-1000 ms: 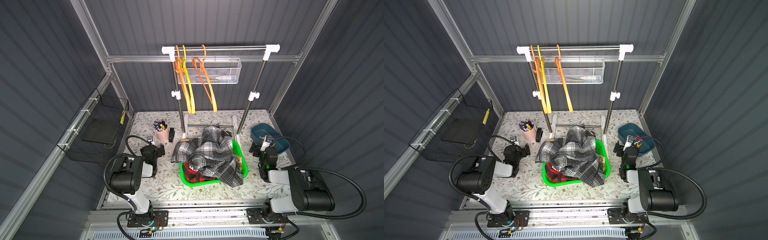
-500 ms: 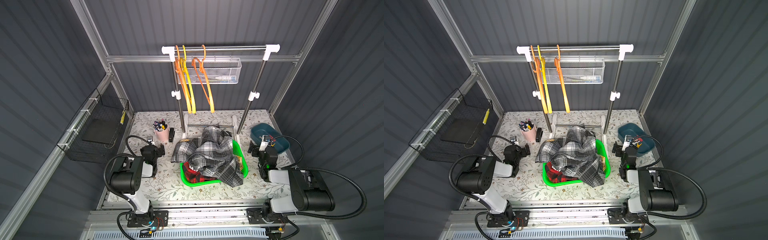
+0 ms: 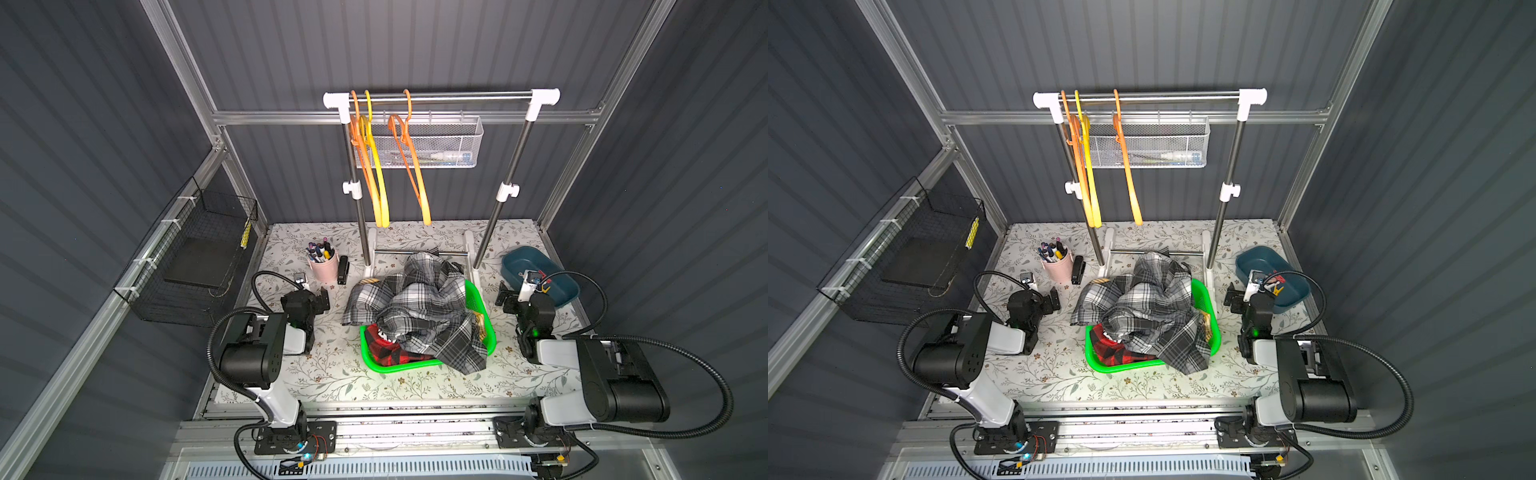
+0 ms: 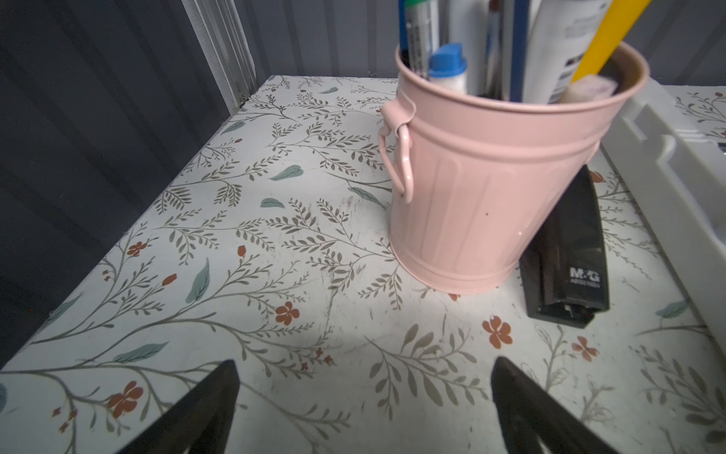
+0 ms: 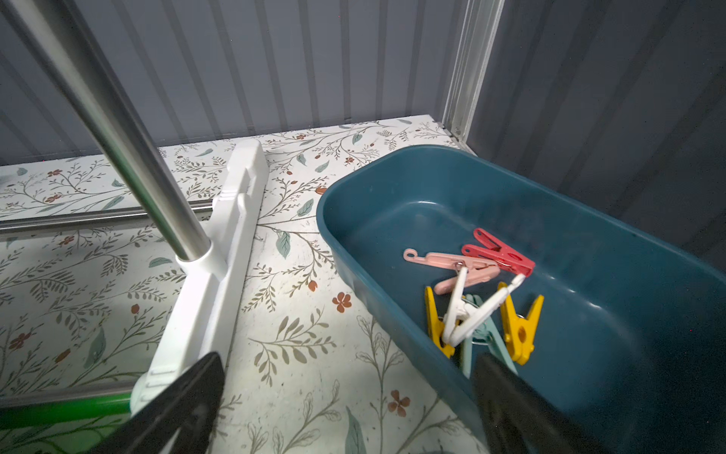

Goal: Remove the clothespins securing long-sleeve shirts to the hanger
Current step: Reset both arms

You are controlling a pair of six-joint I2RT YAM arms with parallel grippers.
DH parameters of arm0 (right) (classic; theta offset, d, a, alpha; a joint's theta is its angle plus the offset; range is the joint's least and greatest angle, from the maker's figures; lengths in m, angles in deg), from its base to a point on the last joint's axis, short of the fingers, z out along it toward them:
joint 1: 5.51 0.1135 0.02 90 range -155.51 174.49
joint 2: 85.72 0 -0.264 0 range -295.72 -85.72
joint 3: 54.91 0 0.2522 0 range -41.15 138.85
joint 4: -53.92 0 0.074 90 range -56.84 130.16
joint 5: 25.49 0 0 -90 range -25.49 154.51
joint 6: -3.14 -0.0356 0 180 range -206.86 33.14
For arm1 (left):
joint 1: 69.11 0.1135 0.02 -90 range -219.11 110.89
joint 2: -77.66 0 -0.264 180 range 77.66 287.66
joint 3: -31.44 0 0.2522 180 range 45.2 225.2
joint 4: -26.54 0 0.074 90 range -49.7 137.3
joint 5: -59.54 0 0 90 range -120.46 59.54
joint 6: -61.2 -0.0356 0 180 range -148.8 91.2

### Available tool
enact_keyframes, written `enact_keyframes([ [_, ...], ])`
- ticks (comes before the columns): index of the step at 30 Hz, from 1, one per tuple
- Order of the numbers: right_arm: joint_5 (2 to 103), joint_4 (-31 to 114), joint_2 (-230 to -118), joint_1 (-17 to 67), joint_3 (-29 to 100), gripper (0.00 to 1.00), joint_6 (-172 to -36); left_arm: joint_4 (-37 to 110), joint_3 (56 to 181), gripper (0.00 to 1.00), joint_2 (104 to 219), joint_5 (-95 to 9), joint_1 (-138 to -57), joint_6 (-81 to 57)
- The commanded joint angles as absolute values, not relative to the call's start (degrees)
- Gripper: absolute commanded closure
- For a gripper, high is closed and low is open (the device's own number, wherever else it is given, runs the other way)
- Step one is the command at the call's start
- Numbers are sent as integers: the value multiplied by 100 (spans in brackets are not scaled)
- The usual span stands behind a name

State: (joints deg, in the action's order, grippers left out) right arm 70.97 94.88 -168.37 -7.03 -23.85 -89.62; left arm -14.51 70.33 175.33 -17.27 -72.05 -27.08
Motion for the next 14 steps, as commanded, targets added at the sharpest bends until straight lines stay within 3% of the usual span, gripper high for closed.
enact_keyframes([
  [1,7183,9474,-16845,-713,-2266,1,-9010,-1481,7087,0,17590,-1754,-7192,-2748],
  [14,6909,9354,-16840,-850,-2218,1,-9072,-1481,7086,0,17593,-1753,-7192,-2748],
])
